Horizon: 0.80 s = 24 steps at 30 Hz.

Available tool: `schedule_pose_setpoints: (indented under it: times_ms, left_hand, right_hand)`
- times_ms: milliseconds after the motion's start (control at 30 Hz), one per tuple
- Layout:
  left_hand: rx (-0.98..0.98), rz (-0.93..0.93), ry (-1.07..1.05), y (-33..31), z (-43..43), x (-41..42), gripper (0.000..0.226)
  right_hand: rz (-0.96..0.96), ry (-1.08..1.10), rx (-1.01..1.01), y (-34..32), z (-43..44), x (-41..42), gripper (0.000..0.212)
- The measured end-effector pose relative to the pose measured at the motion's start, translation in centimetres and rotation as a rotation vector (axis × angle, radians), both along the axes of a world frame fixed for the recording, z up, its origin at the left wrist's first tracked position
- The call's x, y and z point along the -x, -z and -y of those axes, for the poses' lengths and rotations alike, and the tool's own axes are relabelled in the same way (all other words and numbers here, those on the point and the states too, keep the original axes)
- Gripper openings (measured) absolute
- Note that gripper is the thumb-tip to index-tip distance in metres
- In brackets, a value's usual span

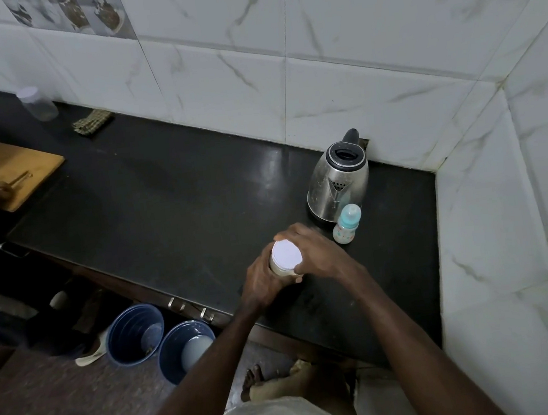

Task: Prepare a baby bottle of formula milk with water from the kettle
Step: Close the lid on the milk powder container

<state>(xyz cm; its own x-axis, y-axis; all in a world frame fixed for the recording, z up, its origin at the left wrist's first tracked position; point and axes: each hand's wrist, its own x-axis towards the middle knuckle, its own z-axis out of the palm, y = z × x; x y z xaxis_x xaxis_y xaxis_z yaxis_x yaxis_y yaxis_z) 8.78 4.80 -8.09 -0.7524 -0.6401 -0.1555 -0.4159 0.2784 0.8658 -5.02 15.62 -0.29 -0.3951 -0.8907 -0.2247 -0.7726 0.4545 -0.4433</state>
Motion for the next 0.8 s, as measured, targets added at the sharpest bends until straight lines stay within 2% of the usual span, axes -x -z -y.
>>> schedule_pose_setpoints:
  times_ms: [133,267,333,433,533,600,700,800]
  left_hand:
    - [-0.007,-0.01,0.011,-0.2,-0.1,-0.1,0.092]
    - [-0.009,-0.018,0.016,-0.2,-0.1,-0.1,0.089]
    - [0.013,-0.018,0.028,-0.1,0.0,-0.1,0.092]
    - [-0.004,-0.016,0.015,-0.1,0.0,-0.1,0.093]
    - [-0.005,-0.01,0.015,-0.4,-0.2,-0.1,0.09]
    - [-0.011,-0.018,0.019,-0.5,-0.2,-0.2,0.09]
    - [-0.01,-0.011,0.01,-0.6,-0.2,-0.3,0.097]
    - [-0.003,-0.009,0.026,-0.7,-0.1,-0.2,0.097]
  right_hand:
    - [-0.078,0.143,-0.06,-0.8,0.8,-1.1,0.079]
    - [-0.181,0.251,-0.232,-2.0,0.9,-0.8,0.078]
    - [-0.172,0.263,-0.197,-2.1,0.6,-0.1,0.073]
    - [-0.014,0.134,-0.026,-2.4,0.7,0.4,0.062]
    - [0.025,0.019,-0.08,-2.4,1.2,-0.2,0.055]
    - [-0.092,0.155,-0.087,-2.4,1.4,-0.7,0.044]
    - [-0.234,0.376,-0.135,-3.0,1.2,-0.6,0.058]
    - [-0.271,0.455,-0.105,-3.3,0.6,-0.2,0.063]
